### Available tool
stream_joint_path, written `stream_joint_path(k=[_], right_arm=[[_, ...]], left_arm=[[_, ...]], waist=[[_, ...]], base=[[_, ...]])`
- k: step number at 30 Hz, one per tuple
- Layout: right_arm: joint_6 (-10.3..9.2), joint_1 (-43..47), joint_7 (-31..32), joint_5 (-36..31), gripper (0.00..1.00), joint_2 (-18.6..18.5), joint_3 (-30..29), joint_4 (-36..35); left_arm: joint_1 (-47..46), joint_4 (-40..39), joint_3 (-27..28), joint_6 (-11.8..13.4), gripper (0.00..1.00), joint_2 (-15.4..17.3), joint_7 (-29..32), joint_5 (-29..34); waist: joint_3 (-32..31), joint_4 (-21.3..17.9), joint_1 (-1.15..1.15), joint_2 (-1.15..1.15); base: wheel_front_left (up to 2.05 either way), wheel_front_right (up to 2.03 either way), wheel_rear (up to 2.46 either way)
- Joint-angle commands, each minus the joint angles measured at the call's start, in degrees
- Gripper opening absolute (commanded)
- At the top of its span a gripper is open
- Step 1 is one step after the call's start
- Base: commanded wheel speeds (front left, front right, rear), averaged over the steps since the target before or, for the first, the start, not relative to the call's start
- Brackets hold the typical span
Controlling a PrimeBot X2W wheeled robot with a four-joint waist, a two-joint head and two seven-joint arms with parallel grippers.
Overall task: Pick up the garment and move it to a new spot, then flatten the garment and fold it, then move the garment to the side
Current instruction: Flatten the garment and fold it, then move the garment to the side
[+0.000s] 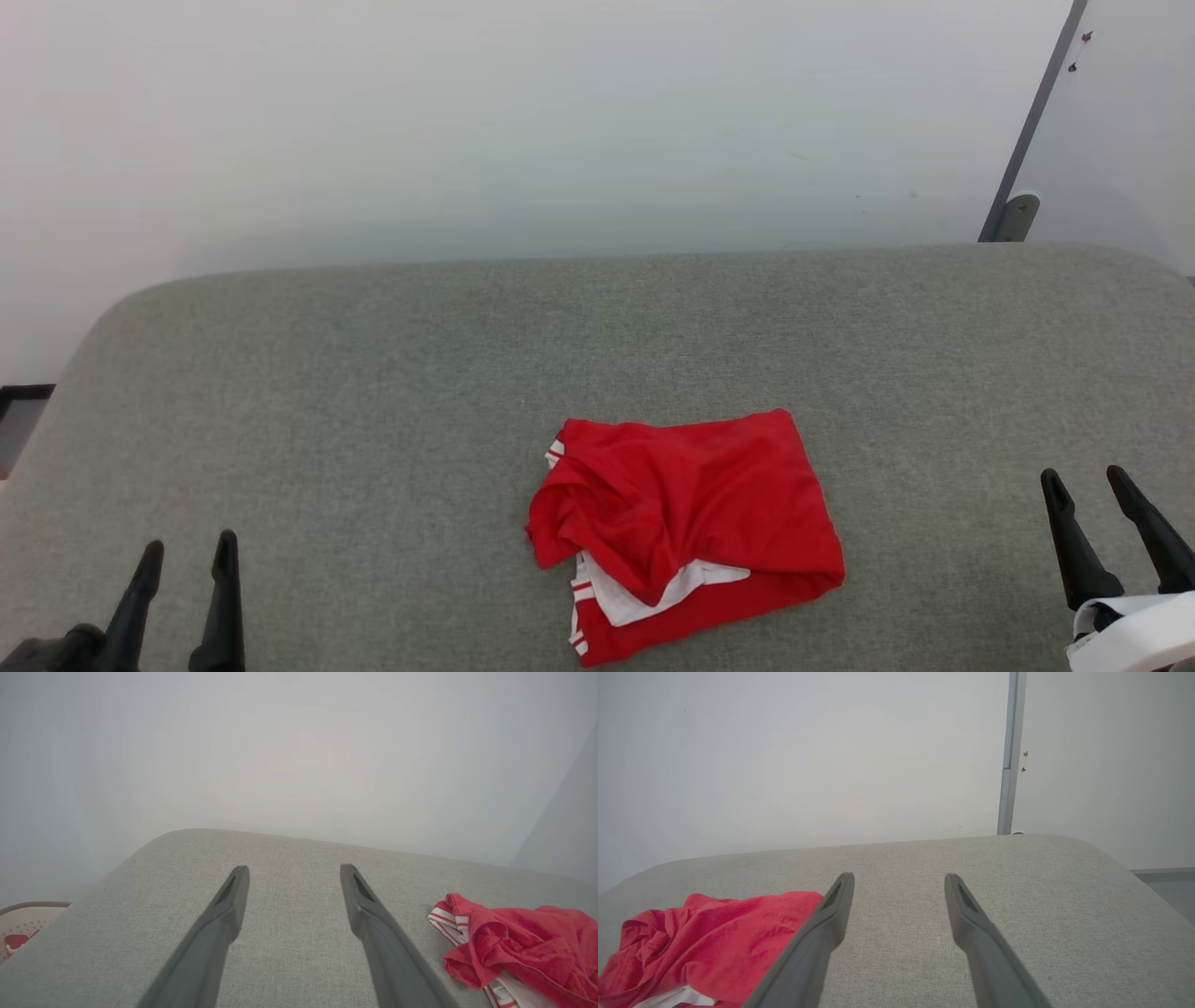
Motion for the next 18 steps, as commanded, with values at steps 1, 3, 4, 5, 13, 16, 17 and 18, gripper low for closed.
stream_joint_path(k=[1, 3, 4, 5, 13, 16, 17, 18], right_arm=[[-0.1, 0.7, -0.21, -0.22, 1.0, 0.32, -0.1, -0.07], [-0.1, 0.71, -0.21, -0.41, 1.0, 0.25, 0.03, -0.01], [-0.1, 0.7, -0.21, -0.25, 1.0, 0.38, -0.06, 0.02], [-0.1, 0.72, -0.21, -0.25, 1.0, 0.44, -0.13, 0.02], [-0.1, -0.64, 1.29, -0.48, 1.0, 0.46, 1.37, -0.31], [-0.1, -2.05, 2.66, -0.2, 1.0, 0.45, 3.17, -0.31], [-0.1, -2.42, 3.2, -0.09, 1.0, 0.5, 3.88, -0.17], [-0.09, -2.91, 3.72, 0.17, 1.0, 0.67, 4.53, -0.08]], left_arm=[[0.35, 0.1, 0.01, -0.33, 1.0, -0.19, -0.21, 0.14], [0.38, 0.12, -0.19, -0.4, 1.0, -0.19, -0.21, 0.24], [0.41, 0.2, -0.33, -0.39, 1.0, -0.29, -0.21, 0.15], [0.45, 0.23, -0.41, -0.43, 1.0, -0.29, -0.22, 0.01], [-0.15, 0.6, 0.34, 0.81, 1.0, -0.61, -0.22, 1.15], [-0.23, 0.3, 0.39, 1.4, 1.0, -1.26, -0.22, 1.42], [-0.28, 0.23, 0.25, 1.55, 1.0, -1.36, -0.22, 1.69], [-0.25, 0.19, 0.05, 1.55, 1.0, -1.56, -0.22, 1.7]], waist=[[-0.01, 0.14, 0.0, 0.0], [-0.04, 0.23, 0.0, 0.0], [-0.09, 0.35, 0.0, 0.0], [-0.11, 0.42, 0.0, 0.0], [0.2, 2.48, 0.0, 0.0], [0.52, 3.94, 0.0, 0.0], [0.64, 4.57, 0.0, 0.0], [0.74, 5.19, 0.0, 0.0]], base=[[0.0, 0.0, 0.0], [0.0, 0.0, 0.0], [0.0, 0.0, 0.0], [0.0, 0.0, 0.0], [0.0, 0.0, 0.0], [0.0, 0.0, 0.0], [0.0, 0.0, 0.0], [0.0, 0.0, 0.0]])
